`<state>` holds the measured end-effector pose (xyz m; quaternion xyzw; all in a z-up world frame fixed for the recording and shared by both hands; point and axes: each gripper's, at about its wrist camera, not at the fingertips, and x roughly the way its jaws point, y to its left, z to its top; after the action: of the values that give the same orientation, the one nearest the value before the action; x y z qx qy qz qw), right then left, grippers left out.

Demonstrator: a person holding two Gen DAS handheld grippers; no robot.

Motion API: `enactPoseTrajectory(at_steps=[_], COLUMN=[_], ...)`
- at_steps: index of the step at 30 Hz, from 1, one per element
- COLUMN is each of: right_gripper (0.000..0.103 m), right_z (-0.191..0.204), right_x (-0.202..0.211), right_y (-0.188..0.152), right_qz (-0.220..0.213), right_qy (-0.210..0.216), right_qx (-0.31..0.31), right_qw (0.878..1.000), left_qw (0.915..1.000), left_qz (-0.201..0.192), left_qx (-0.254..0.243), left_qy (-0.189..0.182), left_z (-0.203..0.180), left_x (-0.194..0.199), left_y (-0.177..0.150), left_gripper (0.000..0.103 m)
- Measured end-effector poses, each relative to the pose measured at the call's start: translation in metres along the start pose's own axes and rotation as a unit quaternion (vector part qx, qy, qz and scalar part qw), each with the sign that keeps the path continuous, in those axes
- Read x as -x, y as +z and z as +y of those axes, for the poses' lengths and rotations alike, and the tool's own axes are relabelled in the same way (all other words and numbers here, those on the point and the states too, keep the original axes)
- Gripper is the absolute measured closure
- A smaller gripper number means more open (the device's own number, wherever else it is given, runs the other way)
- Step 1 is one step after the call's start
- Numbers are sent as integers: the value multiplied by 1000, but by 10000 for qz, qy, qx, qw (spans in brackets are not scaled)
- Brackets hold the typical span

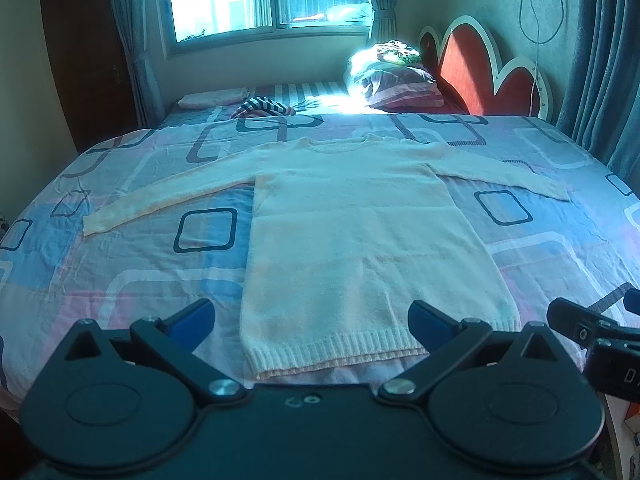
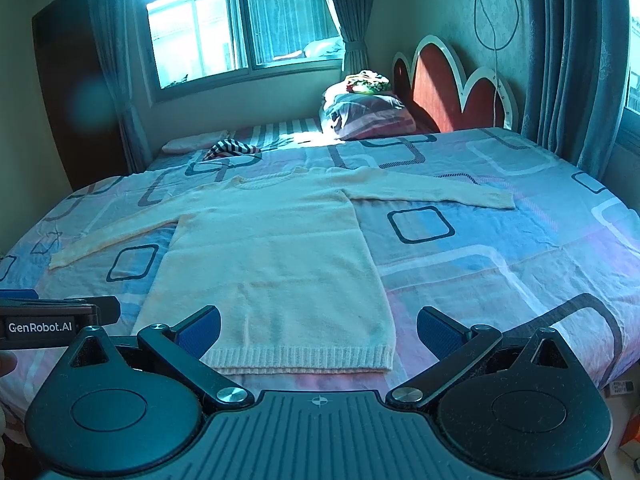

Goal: Fold small clothes
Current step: 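Move both grippers toward the cream sweater lying flat on the bed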

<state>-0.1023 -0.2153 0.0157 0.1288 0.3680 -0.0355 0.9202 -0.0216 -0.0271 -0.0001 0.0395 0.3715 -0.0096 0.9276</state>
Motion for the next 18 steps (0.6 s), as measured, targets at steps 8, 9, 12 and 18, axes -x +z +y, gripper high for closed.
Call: enactPoseTrajectory(at_steps=[8, 9, 12, 18], right_gripper=[0, 0, 0, 0], right_z=[1, 0, 0, 0], right_x=[-2, -3, -5, -7], right_y=[1, 1, 2, 2], right_qz=[12, 14, 23, 22], right_qy=[-17, -17, -28, -34], right_qx=[4, -2, -3, 14], right_qw=[10000, 10000, 10000, 10000], left_qw=[10000, 10000, 10000, 10000], left_qz=[-13, -9, -13, -16], left_qx=[-7, -4, -7, -3], left_qy=[1, 0, 7, 22], left_z=[1, 1, 0, 1], left_x=[-3, -3, -3, -5], left_y=[5, 5, 5, 8], left_gripper=[1, 1, 1, 1])
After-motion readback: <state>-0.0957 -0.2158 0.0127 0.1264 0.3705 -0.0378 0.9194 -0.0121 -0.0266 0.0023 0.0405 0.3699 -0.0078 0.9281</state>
